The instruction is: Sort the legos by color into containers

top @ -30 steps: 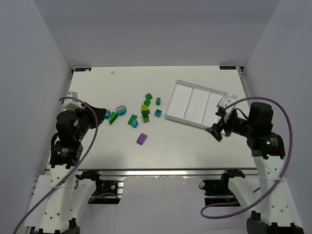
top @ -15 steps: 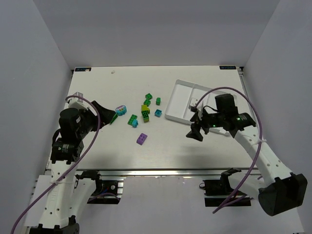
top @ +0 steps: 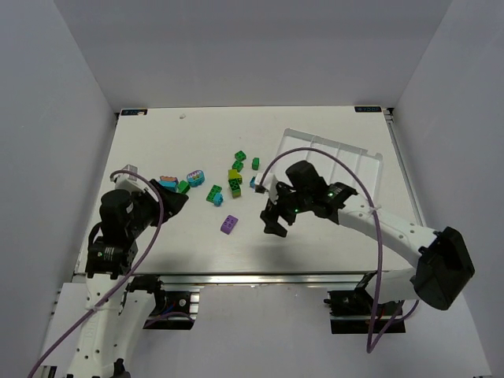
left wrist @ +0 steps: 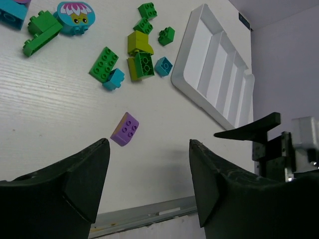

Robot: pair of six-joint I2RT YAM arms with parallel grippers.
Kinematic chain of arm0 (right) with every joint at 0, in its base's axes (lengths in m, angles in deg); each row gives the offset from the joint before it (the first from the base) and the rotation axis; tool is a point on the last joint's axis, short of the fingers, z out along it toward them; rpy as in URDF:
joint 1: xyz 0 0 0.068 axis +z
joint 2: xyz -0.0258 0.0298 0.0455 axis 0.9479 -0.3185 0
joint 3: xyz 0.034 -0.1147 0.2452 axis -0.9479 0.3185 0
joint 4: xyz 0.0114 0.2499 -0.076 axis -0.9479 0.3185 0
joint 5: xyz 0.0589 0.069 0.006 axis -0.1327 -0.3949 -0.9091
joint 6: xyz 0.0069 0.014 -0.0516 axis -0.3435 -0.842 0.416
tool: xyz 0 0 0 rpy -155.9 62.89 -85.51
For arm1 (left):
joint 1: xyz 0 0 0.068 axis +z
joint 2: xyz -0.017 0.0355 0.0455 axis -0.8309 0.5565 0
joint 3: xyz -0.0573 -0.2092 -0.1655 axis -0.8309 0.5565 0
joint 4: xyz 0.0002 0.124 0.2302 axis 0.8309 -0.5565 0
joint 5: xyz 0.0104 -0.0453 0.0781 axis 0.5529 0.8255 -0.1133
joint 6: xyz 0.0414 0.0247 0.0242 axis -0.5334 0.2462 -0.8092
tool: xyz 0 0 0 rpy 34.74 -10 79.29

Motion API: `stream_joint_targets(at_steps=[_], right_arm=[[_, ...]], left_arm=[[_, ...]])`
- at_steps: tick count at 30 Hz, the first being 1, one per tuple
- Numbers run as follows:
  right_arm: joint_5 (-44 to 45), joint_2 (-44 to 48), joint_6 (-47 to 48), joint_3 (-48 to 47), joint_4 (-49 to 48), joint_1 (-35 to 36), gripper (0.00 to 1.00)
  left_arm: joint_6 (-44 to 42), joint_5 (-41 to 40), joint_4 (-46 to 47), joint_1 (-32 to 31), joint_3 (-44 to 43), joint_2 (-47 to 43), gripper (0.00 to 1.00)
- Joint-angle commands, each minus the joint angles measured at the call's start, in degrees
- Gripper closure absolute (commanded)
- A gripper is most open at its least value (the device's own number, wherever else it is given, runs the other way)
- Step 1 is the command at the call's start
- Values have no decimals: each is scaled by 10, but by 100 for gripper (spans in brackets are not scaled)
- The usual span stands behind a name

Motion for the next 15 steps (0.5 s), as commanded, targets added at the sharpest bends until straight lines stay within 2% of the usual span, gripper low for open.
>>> stream_joint_targets(at_steps=[1,2,3,5,6,8,9,10,11,15], right_arm=[[-9,-33,70,-48,-11,36,10],[-83,-42,148,-77,18,41,10],[-110,-59,311,-83,41,41,11],[-152,-75,445,-80,59,41,11],[-164,-102,575,-86,72,41,14],[-199,-140,691,-114,159,42,17],[-209,-184,743,-157,183,43,19],[-219,-207,754,-183,218,48,20],[-220,-250,758,-234,230,52,22],[-211,-336,760,-330,259,58,25]], left_arm=[[41,0,-3,1,4,-29,25],[40,-4,-8,1,2,-36,25],[32,-13,-21,1,0,-38,25],[23,-22,-34,1,-2,-40,24],[17,-27,-46,1,-3,-39,24],[17,-35,-54,1,-9,-38,24],[18,-37,-59,1,-11,-36,24],[18,-43,-60,1,-15,-37,24],[17,-48,-64,2,-16,-39,24],[23,-72,-71,1,-21,-46,22]])
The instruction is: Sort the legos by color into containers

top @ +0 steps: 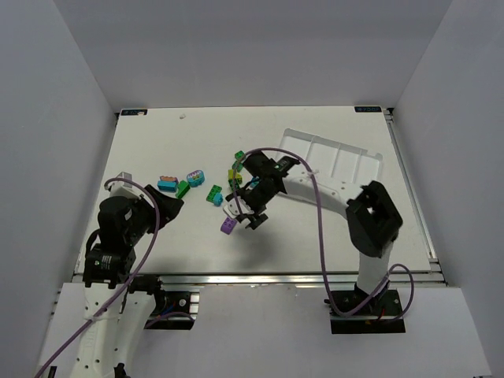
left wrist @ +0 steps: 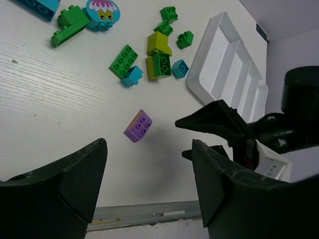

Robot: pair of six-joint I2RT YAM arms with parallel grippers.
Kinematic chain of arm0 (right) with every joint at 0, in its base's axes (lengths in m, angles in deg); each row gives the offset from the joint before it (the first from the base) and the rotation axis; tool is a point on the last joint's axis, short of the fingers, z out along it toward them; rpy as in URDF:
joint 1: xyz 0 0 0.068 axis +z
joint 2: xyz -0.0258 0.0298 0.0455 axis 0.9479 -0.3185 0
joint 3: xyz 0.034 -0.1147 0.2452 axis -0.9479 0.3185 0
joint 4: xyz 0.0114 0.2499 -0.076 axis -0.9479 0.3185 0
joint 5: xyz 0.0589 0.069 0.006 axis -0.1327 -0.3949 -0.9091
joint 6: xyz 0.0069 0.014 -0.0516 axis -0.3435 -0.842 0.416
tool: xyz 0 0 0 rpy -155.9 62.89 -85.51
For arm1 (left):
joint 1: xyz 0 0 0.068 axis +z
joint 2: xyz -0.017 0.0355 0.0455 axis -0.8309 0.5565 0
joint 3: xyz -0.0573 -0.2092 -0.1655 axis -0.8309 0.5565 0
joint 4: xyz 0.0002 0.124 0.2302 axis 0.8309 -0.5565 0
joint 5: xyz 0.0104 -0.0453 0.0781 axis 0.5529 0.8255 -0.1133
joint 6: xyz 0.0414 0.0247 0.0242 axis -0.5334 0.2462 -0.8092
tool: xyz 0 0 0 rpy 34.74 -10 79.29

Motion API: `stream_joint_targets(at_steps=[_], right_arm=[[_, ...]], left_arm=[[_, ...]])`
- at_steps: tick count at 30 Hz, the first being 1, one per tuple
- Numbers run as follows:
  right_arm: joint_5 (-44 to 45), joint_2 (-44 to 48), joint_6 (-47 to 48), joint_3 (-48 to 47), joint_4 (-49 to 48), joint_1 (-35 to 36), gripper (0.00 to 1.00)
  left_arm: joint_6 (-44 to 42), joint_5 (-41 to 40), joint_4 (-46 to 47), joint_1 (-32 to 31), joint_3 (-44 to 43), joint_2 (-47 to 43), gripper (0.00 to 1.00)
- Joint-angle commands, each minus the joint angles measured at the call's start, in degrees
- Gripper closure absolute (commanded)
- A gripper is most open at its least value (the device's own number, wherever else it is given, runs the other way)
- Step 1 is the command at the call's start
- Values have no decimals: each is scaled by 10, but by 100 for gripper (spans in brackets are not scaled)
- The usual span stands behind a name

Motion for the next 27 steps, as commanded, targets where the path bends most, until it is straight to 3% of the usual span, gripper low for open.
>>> stream_joint_targets(at_steps=[1,7,27], right_arm=[[-24,-50,90,-86,73,10,25],[4,-142,96,-173,128,20,28],[48,-261,26,-231,94,27,36]], left_arm=[[4,-27,-9,1,-21,-9,22],[-2,-39,-12,1,-14,-14,21],[12,-40,5,2,-6,-16,20]])
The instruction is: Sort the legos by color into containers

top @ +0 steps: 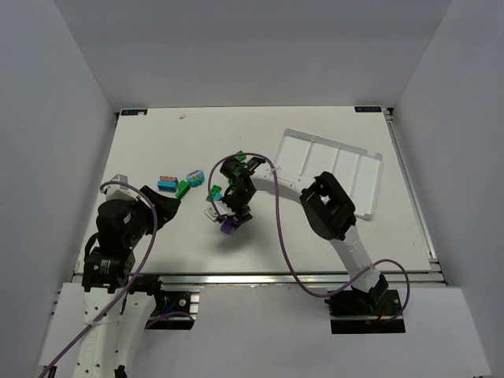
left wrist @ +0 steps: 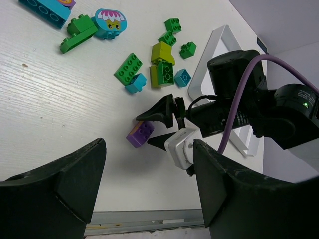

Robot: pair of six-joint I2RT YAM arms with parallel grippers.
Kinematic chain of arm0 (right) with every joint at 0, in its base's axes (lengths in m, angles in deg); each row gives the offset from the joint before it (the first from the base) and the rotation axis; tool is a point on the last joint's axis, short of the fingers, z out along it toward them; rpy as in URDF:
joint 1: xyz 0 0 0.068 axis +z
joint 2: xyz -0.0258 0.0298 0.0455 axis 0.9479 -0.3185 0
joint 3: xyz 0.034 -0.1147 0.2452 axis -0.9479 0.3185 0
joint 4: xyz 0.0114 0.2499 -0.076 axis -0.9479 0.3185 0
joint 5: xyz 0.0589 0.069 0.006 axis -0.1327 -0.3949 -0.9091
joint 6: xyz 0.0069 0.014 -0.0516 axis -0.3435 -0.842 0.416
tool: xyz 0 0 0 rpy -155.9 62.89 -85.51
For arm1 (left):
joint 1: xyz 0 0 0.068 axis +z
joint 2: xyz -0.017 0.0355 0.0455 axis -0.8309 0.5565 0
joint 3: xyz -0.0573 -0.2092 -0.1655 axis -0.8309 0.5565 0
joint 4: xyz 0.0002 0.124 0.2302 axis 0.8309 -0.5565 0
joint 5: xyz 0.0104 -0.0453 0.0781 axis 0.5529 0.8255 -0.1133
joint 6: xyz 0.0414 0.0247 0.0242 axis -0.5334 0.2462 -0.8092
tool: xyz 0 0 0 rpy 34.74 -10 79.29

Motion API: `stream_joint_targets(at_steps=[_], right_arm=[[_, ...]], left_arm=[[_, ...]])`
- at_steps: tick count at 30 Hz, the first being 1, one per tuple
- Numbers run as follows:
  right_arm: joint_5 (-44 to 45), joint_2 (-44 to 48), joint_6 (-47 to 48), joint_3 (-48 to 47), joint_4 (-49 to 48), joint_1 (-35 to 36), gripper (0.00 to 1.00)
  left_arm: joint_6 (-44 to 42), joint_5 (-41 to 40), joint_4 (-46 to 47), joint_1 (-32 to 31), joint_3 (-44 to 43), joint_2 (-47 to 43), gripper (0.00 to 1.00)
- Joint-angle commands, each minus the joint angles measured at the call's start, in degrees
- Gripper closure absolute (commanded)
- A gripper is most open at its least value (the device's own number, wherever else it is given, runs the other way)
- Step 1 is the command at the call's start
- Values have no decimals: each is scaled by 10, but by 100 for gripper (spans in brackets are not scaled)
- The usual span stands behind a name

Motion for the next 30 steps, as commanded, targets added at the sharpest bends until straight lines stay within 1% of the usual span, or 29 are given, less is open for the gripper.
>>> stream_joint_targets(at_steps=[1,2,4,7,8,10,11,13,14,15,18,19,20,21,22,23,24,26,28,30], right_arm=[[7,-13,5,-14,19,4,38],[9,-17,9,-14,27,4,42],[11,-18,11,-7,48,4,47],[11,-4,5,18,46,4,56],[11,10,-10,26,42,4,67],[5,25,-37,32,35,1,82],[0,47,-74,32,35,-2,93],[-19,76,-137,34,19,-18,99],[-23,110,-172,44,9,-26,100],[-25,130,-252,51,-5,-34,100],[-9,204,-357,92,-55,-74,100],[14,240,-423,105,-71,-98,100],[29,255,-456,120,-109,-111,100],[54,270,-480,147,-125,-126,100],[71,293,-539,158,-142,-159,100],[90,301,-566,169,-157,-176,100],[119,308,-586,186,-182,-212,100],[139,316,-639,199,-205,-250,100],[164,311,-667,198,-234,-297,100],[166,285,-680,182,-245,-321,99]], left_arm=[[1,-5,11,1,-5,4,20],[4,-2,14,1,-4,3,20],[10,2,21,1,5,-2,21],[21,13,35,1,20,-7,22],[27,15,46,1,25,-8,23],[33,27,57,1,40,-9,25],[40,33,69,1,46,-9,27],[48,51,85,1,70,-9,32],[59,57,104,1,81,-11,34],[65,63,114,1,90,-12,37],[88,87,157,1,128,-9,43],[93,98,166,1,134,-5,46],[98,103,183,1,144,-2,47],[100,108,189,1,148,6,48],[99,115,193,1,150,12,49],[96,117,199,1,151,16,49],[92,117,200,1,151,26,49],[85,122,204,1,150,34,49],[81,124,208,1,149,45,48],[80,127,214,1,151,50,47]])
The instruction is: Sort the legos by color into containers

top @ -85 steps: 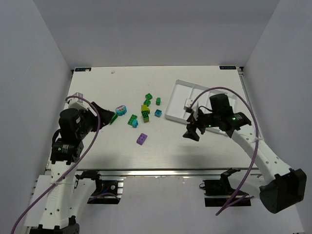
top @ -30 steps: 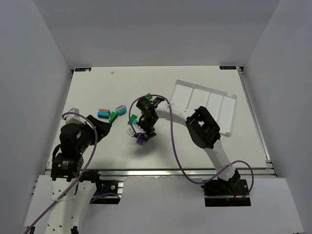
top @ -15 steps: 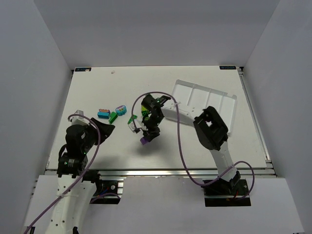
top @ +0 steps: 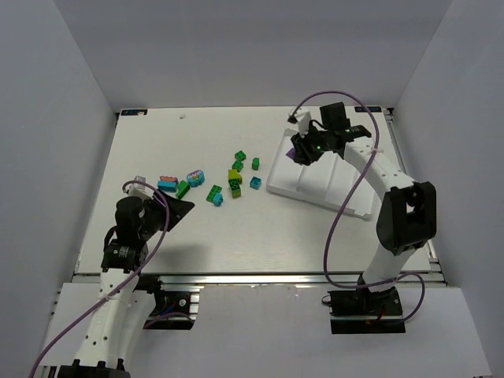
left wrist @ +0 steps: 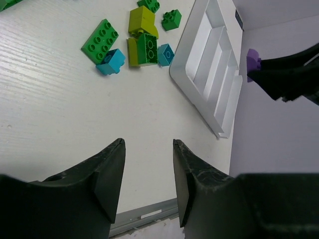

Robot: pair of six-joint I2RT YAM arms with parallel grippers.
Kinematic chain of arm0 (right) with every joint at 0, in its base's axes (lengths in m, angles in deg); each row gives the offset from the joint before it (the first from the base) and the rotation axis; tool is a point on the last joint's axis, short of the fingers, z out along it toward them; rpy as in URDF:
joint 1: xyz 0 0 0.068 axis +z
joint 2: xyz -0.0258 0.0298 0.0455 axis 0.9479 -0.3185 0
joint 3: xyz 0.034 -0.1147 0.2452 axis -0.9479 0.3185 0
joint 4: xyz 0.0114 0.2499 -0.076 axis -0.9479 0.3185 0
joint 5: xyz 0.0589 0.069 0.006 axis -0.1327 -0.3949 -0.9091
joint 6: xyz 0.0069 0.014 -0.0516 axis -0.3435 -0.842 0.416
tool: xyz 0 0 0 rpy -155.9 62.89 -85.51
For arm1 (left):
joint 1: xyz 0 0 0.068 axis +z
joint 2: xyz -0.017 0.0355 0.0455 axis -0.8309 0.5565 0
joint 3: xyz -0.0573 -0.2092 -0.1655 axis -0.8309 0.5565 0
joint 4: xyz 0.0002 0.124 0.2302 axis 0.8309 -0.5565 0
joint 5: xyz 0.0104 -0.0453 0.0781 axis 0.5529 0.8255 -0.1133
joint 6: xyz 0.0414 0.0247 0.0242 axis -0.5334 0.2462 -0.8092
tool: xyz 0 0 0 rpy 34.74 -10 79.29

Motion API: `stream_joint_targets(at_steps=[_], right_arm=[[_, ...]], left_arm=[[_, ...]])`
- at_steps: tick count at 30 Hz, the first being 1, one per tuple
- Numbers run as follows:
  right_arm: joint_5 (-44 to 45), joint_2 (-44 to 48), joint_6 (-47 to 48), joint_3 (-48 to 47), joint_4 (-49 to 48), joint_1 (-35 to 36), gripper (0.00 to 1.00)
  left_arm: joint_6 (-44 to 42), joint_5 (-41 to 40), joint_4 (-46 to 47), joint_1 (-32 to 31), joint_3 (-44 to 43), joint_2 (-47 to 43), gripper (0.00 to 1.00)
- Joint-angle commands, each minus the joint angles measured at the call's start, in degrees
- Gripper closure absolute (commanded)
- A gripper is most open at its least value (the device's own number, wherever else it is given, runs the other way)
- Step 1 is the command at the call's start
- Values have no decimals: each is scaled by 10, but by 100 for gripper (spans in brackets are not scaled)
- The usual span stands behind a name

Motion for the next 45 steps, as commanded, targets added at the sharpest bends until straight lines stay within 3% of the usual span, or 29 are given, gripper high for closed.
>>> stream_joint_targets(at_steps=[1,7,12,21,22,27,30,32,35,36,37,39,40,42,44,45], right_arm=[[37,-39,-86,-29,-52,-42,98],[41,-191,-59,-197,-18,-55,93],[57,-264,-55,-271,-23,-58,87],[80,-310,-42,-290,-34,-66,40],[76,-307,-39,-290,-30,-68,29],[5,-268,-8,-302,20,-78,15],[-91,-175,48,-284,59,-90,14],[-124,-115,67,-207,48,-92,14],[-166,37,51,-2,-87,-93,11],[-156,102,-26,50,-131,-94,11],[-168,125,-30,87,-138,-94,11],[-255,148,25,96,-49,-92,29],[-274,151,42,92,17,-93,56],[-306,190,53,126,38,-94,73],[-301,257,46,202,0,-93,65],[-292,273,46,219,-5,-93,51]], left_arm=[[-6,18,31,2,1,8,47],[-12,16,20,1,6,13,44],[-3,0,4,1,8,-9,39],[-3,-11,-19,1,0,-7,34],[-3,-10,-13,1,0,0,33],[-11,5,12,1,-4,45,29],[-30,4,12,0,-23,90,29],[-40,2,16,-8,-34,128,31],[-50,-29,15,-37,-62,175,38],[-52,-50,13,-46,-71,188,44],[-57,-61,9,-55,-88,203,48],[-61,-103,-4,-88,-112,250,55],[-71,-118,-18,-114,-138,264,56],[-89,-166,-36,-141,-167,311,56],[-102,-180,-47,-169,-205,343,45],[-117,-200,-61,-176,-217,373,42]])
